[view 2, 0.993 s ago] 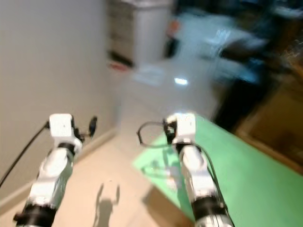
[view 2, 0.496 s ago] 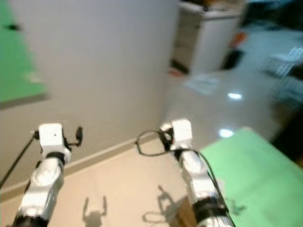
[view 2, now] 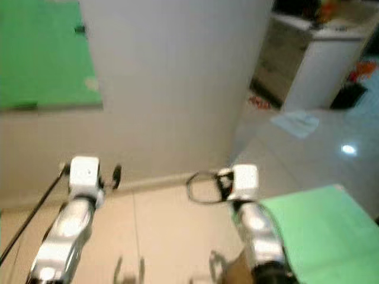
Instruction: Hang keys on a hook
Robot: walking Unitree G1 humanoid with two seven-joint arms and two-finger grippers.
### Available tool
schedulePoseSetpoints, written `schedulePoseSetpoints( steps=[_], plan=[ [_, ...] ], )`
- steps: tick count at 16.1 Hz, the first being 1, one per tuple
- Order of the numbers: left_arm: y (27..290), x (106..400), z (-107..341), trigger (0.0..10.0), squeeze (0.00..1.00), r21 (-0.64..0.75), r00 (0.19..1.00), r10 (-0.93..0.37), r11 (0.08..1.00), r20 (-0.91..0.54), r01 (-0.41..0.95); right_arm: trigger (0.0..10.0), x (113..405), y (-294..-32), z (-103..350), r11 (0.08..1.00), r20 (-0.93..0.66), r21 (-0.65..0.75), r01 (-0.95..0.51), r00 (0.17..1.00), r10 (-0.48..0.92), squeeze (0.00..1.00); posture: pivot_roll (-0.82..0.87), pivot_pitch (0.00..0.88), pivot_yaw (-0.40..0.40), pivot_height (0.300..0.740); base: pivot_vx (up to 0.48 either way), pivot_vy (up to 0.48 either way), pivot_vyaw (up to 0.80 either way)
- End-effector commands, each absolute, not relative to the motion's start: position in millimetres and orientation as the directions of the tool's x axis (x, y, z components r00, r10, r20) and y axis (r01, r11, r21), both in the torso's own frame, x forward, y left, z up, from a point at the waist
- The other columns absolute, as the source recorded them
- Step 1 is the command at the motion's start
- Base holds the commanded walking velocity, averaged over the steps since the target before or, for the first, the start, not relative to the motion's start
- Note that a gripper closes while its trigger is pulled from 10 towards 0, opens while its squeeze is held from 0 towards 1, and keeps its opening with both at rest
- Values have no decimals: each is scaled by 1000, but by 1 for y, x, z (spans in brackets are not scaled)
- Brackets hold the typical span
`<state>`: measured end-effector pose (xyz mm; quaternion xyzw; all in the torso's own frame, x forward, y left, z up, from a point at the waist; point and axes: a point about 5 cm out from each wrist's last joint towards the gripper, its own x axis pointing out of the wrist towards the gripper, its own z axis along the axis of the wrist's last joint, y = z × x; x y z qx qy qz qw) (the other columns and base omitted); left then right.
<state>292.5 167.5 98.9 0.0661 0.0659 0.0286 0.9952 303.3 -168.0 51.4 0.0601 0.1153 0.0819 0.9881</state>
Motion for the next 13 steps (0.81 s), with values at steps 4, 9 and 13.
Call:
schedulePoseSetpoints(
  steps=[4, 9, 13],
  plan=[
    [179, 296, 100, 10000, 0, 193, 985, 107, 978, -138, -79, 0, 311, -157, 67, 964, -149, 155, -216, 960, 239, 0, 29, 0, -27, 736, 0, 0, 694],
    [170, 301, 102, 10000, 0, 217, 994, 30, 976, -107, -6, 0, 303, -149, 54, 956, -187, 200, -214, 950, 252, 0, 26, 0, -30, 736, 0, 0, 698],
    [173, 301, 105, 10000, 0, 217, 995, 33, 976, -94, -11, 0, 304, -146, 56, 956, -182, 176, -236, 946, 267, 0, 29, 0, -33, 736, 322, 356, 694]
  ],
)
